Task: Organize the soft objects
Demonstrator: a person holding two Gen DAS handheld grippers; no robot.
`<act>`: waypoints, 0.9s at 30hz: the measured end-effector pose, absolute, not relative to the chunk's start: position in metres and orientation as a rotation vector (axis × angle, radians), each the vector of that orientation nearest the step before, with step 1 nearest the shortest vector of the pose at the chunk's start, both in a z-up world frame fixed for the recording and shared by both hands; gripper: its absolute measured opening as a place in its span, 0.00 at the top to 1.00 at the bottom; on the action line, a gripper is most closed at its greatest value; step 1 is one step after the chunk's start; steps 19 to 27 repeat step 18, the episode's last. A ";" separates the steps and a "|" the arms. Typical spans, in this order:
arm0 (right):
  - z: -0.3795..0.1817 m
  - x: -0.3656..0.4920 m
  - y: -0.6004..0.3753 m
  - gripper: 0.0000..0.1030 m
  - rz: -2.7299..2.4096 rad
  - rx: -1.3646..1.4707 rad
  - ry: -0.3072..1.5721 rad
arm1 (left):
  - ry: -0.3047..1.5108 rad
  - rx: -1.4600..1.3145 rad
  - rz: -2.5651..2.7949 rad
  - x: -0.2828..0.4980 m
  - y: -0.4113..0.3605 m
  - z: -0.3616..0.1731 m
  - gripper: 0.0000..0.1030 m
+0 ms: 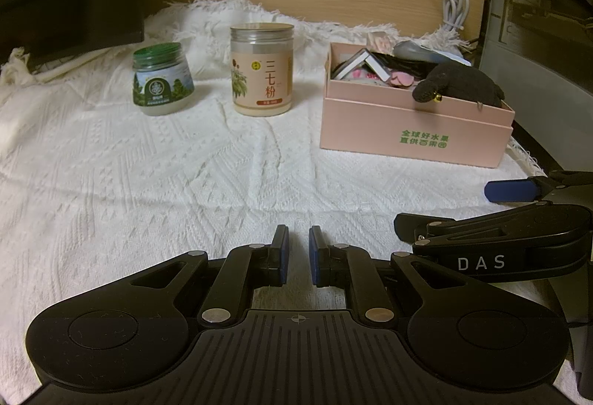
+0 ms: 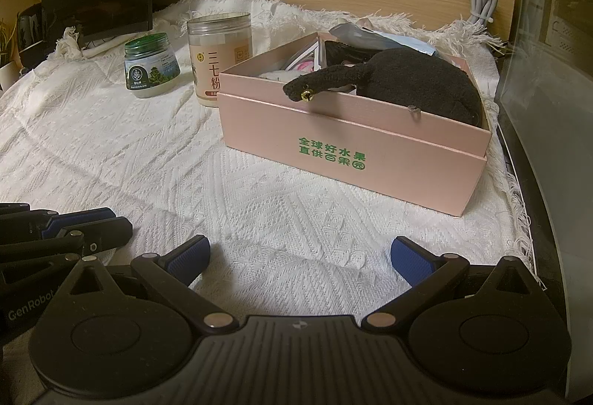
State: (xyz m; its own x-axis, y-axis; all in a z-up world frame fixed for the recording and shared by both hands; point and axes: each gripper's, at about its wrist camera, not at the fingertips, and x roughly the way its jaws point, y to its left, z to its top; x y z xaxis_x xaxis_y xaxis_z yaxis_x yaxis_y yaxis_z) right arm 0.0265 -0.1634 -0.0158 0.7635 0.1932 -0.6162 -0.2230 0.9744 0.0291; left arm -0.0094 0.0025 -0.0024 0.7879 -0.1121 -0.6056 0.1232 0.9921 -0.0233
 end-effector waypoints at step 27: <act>-0.015 0.026 -0.163 0.00 0.226 -0.049 0.665 | 0.651 0.034 -0.118 -0.010 0.000 -0.003 0.87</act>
